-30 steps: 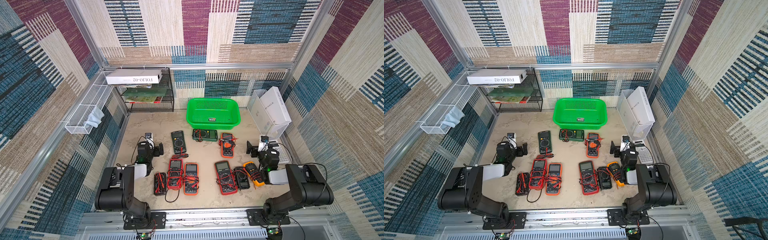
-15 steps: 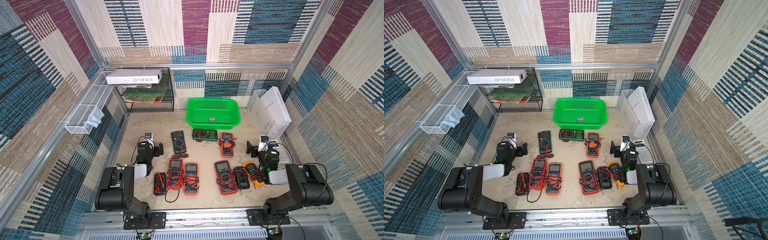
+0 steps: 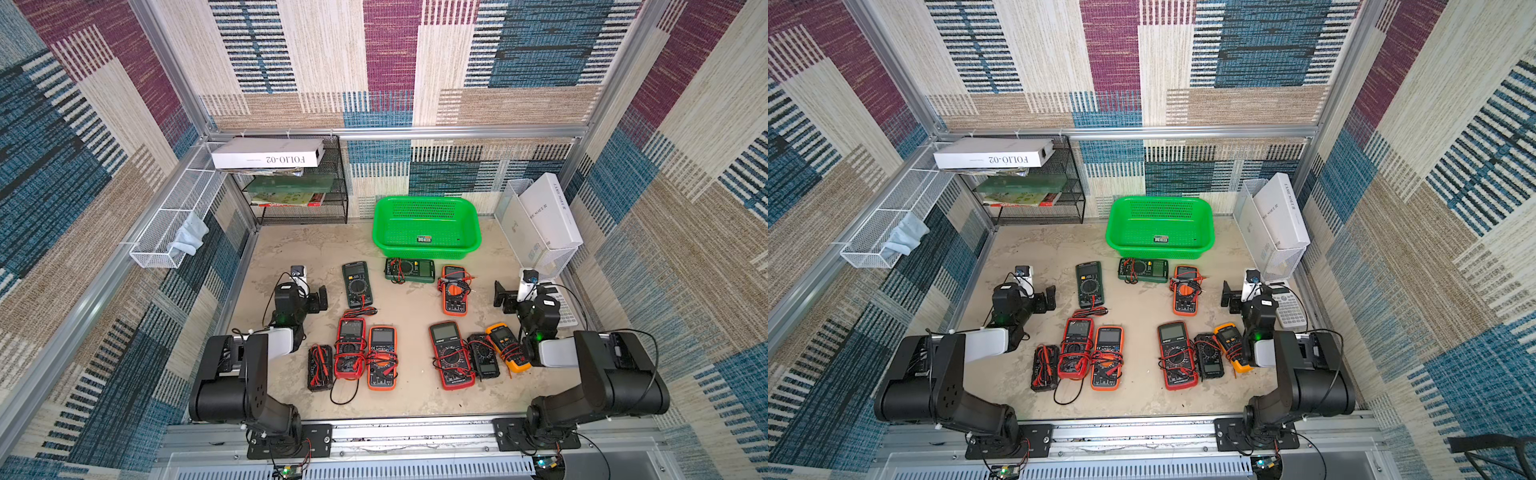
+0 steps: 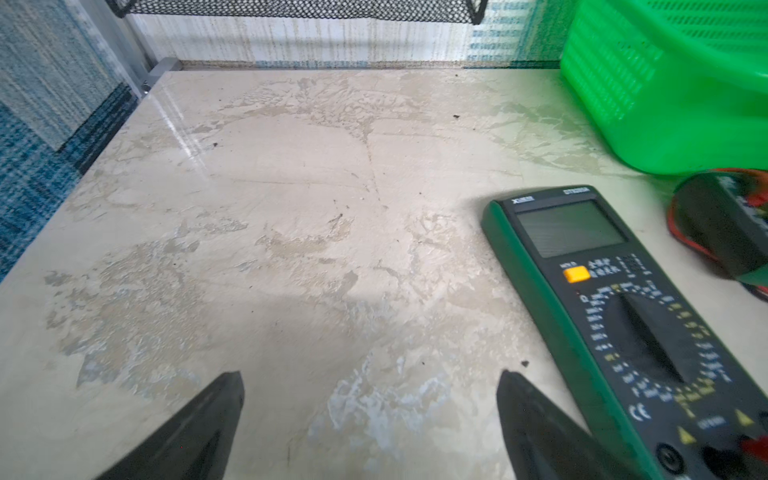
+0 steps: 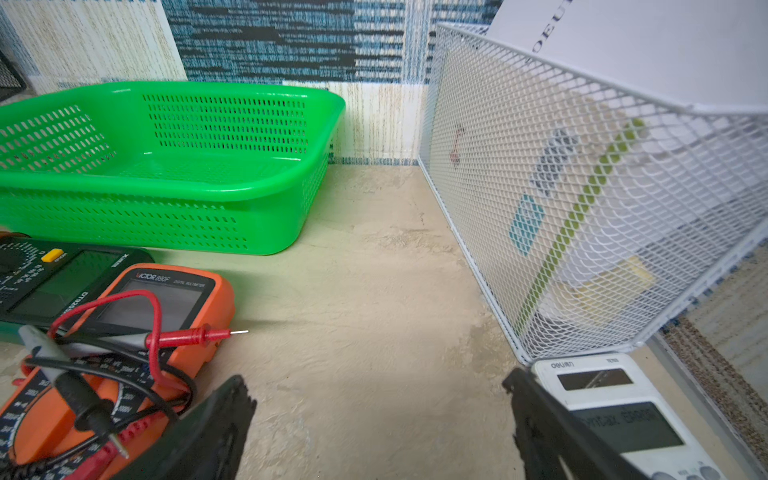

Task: Put the multimeter into the basket
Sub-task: Move the basket to the center of the board.

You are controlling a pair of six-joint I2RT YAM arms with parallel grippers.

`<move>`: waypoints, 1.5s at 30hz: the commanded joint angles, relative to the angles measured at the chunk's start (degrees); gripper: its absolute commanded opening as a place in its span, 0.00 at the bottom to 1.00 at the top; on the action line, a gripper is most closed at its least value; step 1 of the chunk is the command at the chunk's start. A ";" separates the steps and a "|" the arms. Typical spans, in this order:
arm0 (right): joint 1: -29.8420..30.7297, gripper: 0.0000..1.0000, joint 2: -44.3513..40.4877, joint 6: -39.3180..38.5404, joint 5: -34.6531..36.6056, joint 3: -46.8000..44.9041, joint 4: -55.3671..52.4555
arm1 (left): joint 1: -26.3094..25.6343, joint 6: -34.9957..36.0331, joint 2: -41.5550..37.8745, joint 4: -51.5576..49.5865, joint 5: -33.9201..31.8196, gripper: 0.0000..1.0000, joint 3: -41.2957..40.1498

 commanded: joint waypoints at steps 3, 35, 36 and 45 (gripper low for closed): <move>-0.02 0.99 -3.31 6.20 6.57 12.69 -23.17 | -1.42 2.00 -4.78 -13.62 1.71 1.00 5.45; 14.06 1.00 14.70 24.59 7.77 59.92 -78.44 | -20.78 -17.32 -3.07 -61.24 -2.78 1.00 45.29; 13.49 1.00 16.48 25.27 8.06 61.73 -79.27 | -20.90 -17.79 -0.44 -62.97 -4.17 1.00 47.41; 9.53 1.00 28.81 27.80 8.73 75.29 -83.76 | -21.40 -20.11 18.55 -70.69 -11.48 1.00 67.05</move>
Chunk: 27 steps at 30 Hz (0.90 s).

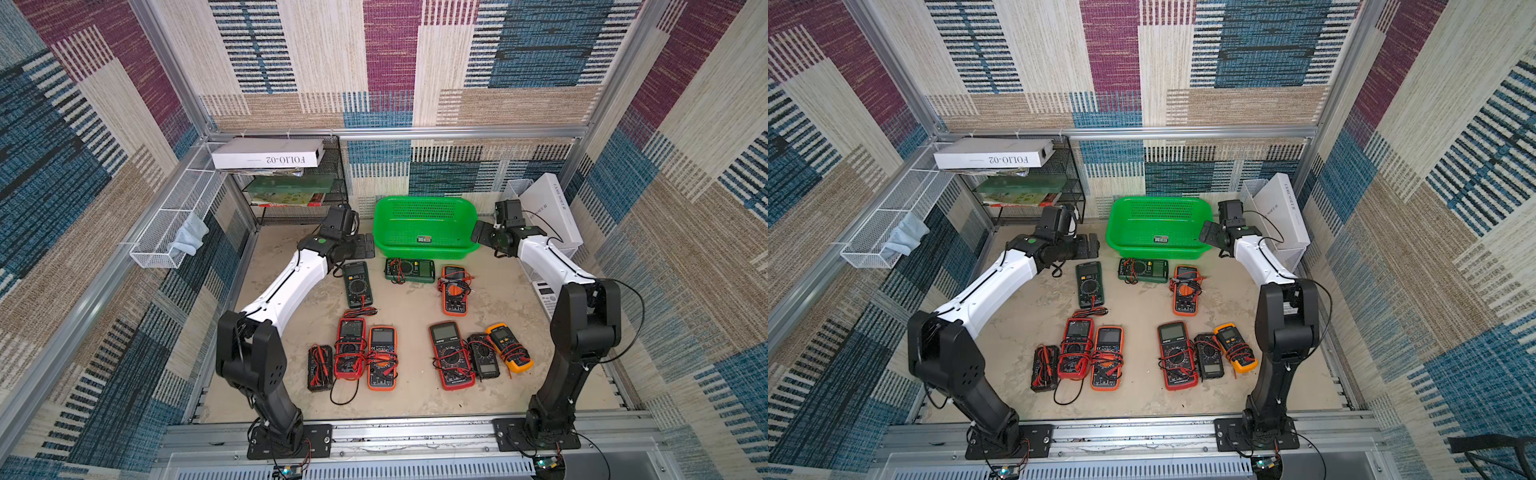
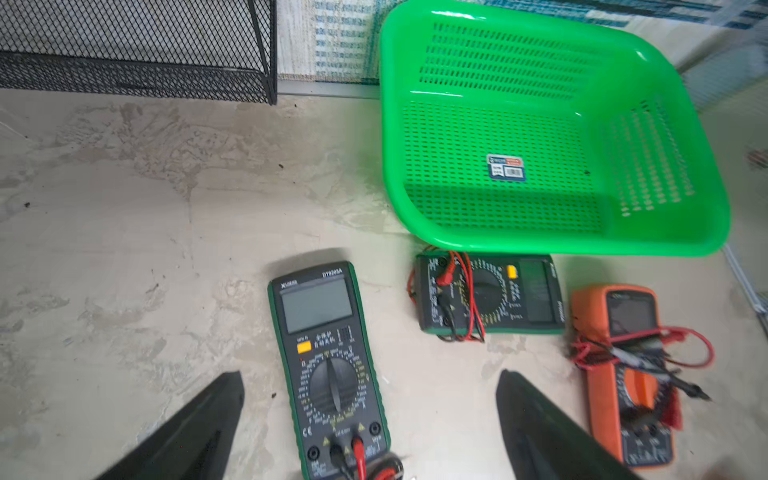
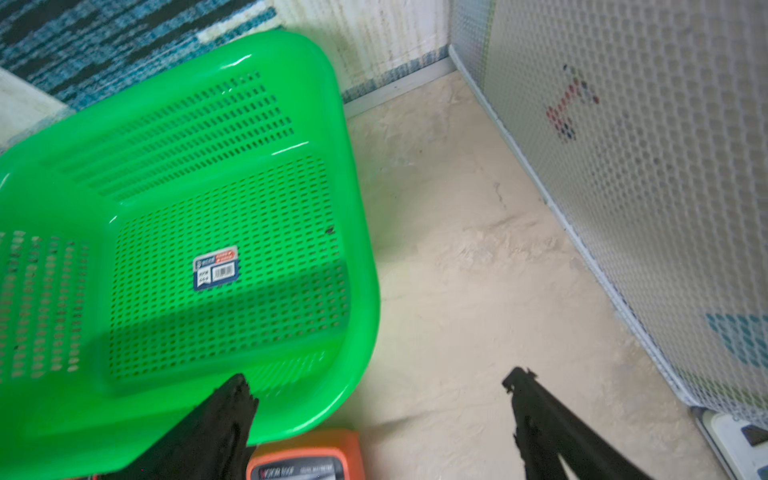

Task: Put the multimeter into the basket
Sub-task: Move the basket to the center of the board.

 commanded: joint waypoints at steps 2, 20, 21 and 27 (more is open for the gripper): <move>-0.88 0.99 4.58 0.94 1.43 5.79 -4.71 | -0.38 -2.54 6.82 -4.37 -5.40 1.00 6.80; -2.65 0.99 15.61 -1.06 -3.87 16.88 -9.05 | -1.40 -5.14 32.15 -11.34 -11.04 0.99 34.88; -2.70 1.00 16.00 -1.12 -4.22 17.14 -9.28 | -1.41 -5.29 32.86 -11.71 -11.09 0.99 35.73; -2.63 1.00 16.88 -1.51 -5.39 17.17 -10.21 | -1.41 -4.72 35.87 -13.10 -11.58 0.99 37.51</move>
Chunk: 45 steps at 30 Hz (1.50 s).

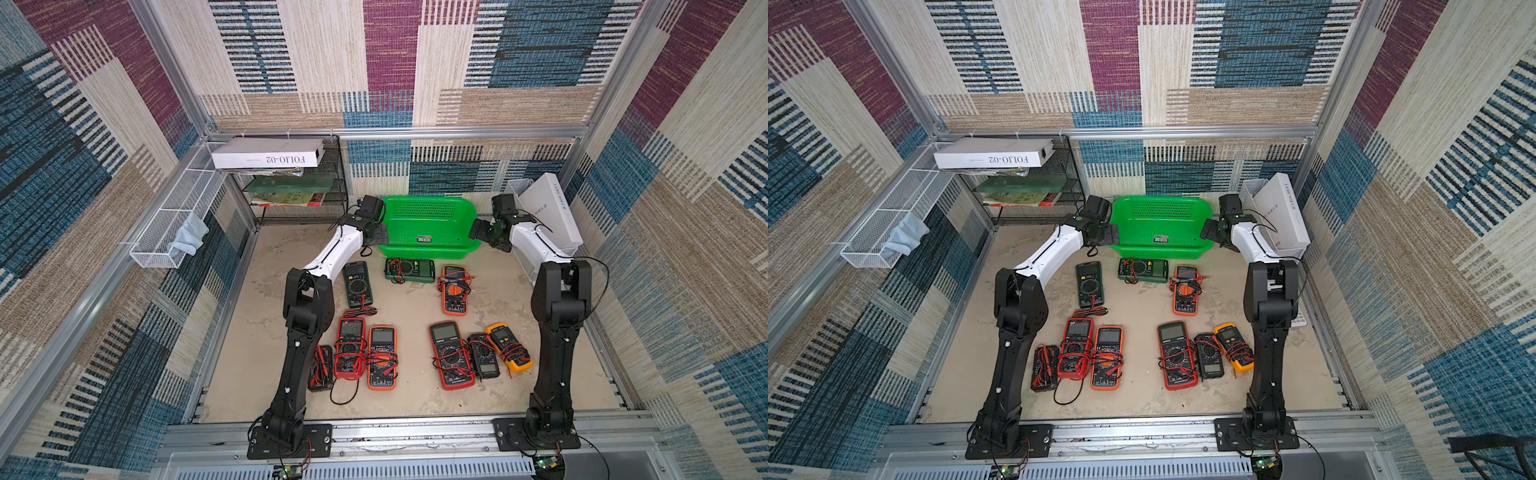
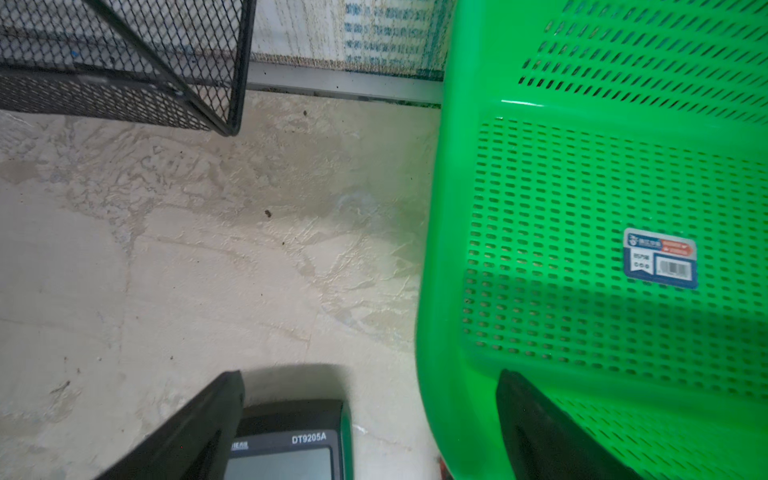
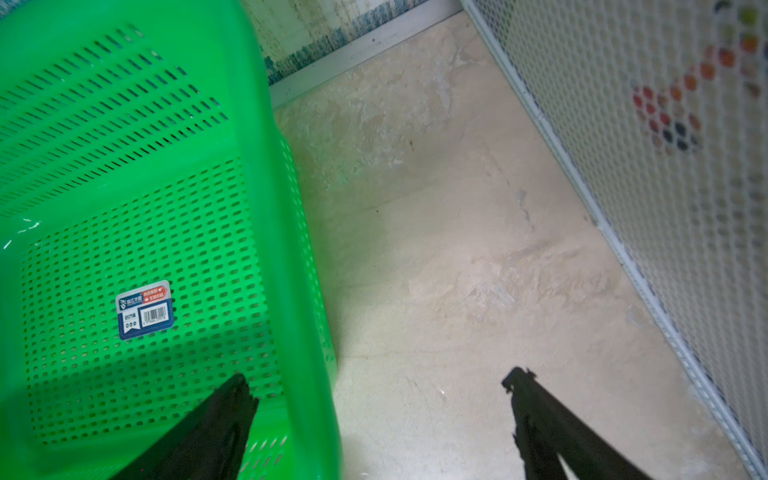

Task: Put the multimeter into the basket
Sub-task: Move the basket to the center of the board.

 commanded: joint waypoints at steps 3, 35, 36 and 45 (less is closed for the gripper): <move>0.43 0.99 -0.55 -0.64 -1.14 -1.34 -1.18 | -0.03 1.22 1.20 -3.35 -1.92 1.00 0.68; 7.64 0.99 -28.07 -1.14 3.53 -26.17 8.19 | -0.77 1.74 -23.38 3.15 -0.72 1.00 -24.21; 8.34 1.00 -29.67 -1.42 4.00 -27.93 8.43 | -1.04 1.92 -24.88 3.15 -0.25 1.00 -24.89; 14.65 1.00 -42.05 -2.78 6.93 -45.79 12.54 | -3.75 -1.25 -44.93 8.45 6.53 1.00 -44.06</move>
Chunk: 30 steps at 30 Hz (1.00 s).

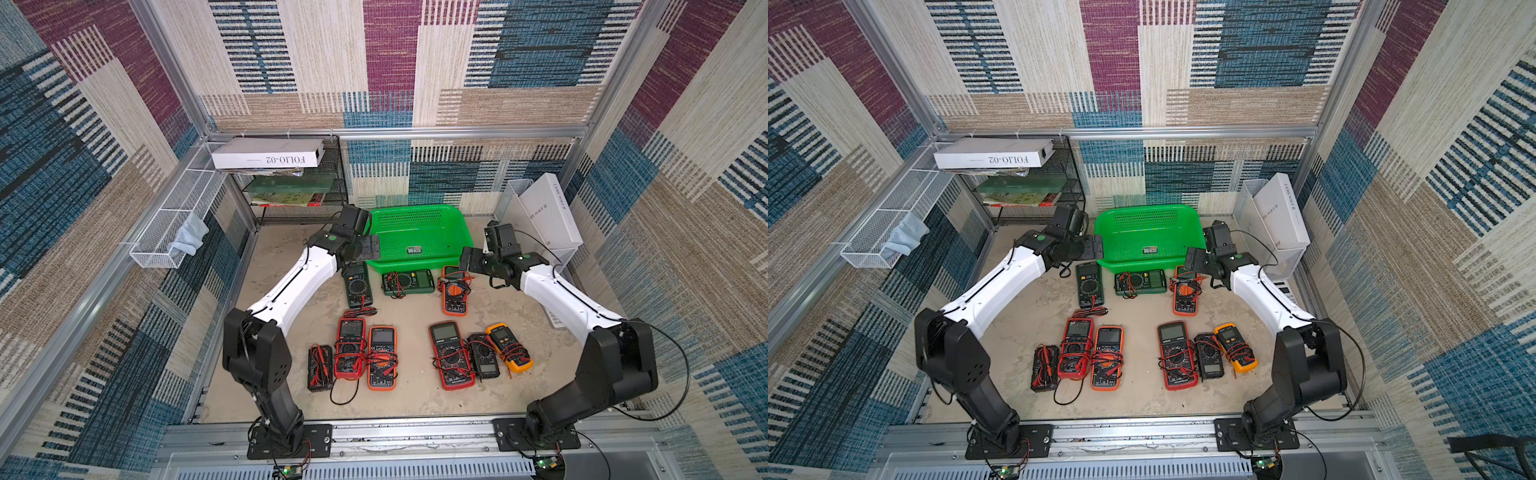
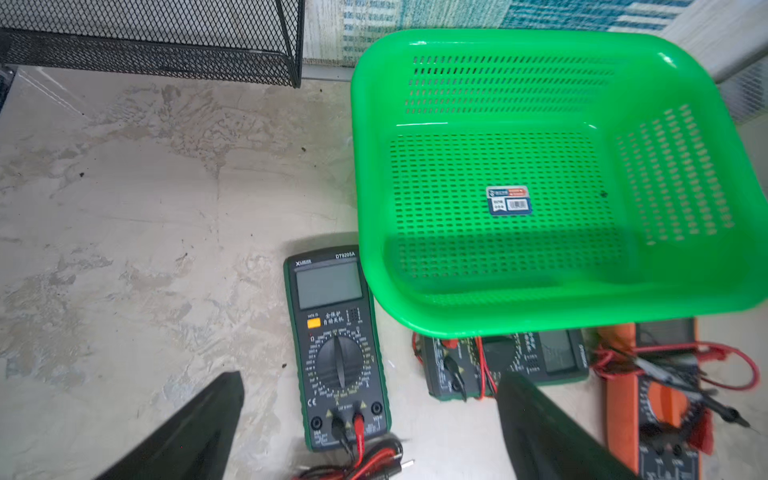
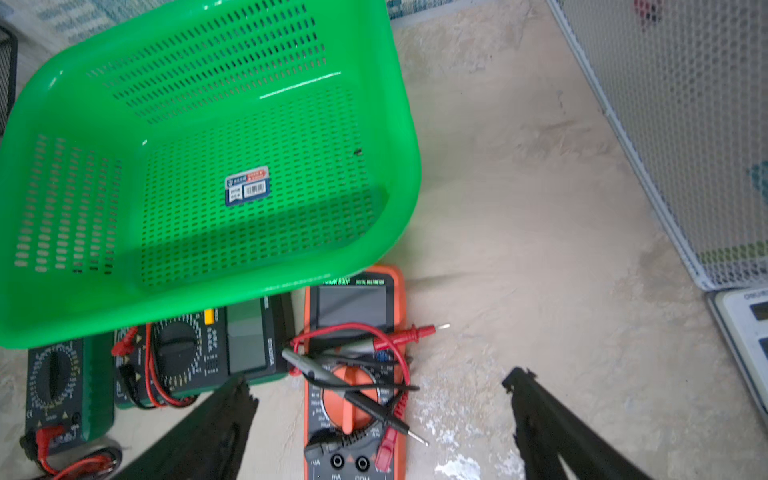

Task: Put the multimeter into the basket
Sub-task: Move the basket to the center of the board, then pick up the multimeter from the center of the board.

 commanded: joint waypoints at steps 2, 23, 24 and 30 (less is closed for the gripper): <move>2.90 0.99 -4.52 -1.25 2.30 -6.55 3.63 | -1.23 -3.35 -9.54 4.64 4.22 1.00 -10.54; 9.64 1.00 2.86 0.64 6.74 -13.31 7.94 | -4.97 -12.54 -31.58 9.42 7.92 1.00 -39.01; 9.69 0.99 3.38 0.60 6.80 -13.08 8.09 | -4.97 -12.62 -31.37 9.42 8.03 1.00 -38.88; 9.73 1.00 6.11 0.77 6.25 -11.69 9.14 | -5.32 -12.74 -29.44 9.62 8.78 1.00 -38.63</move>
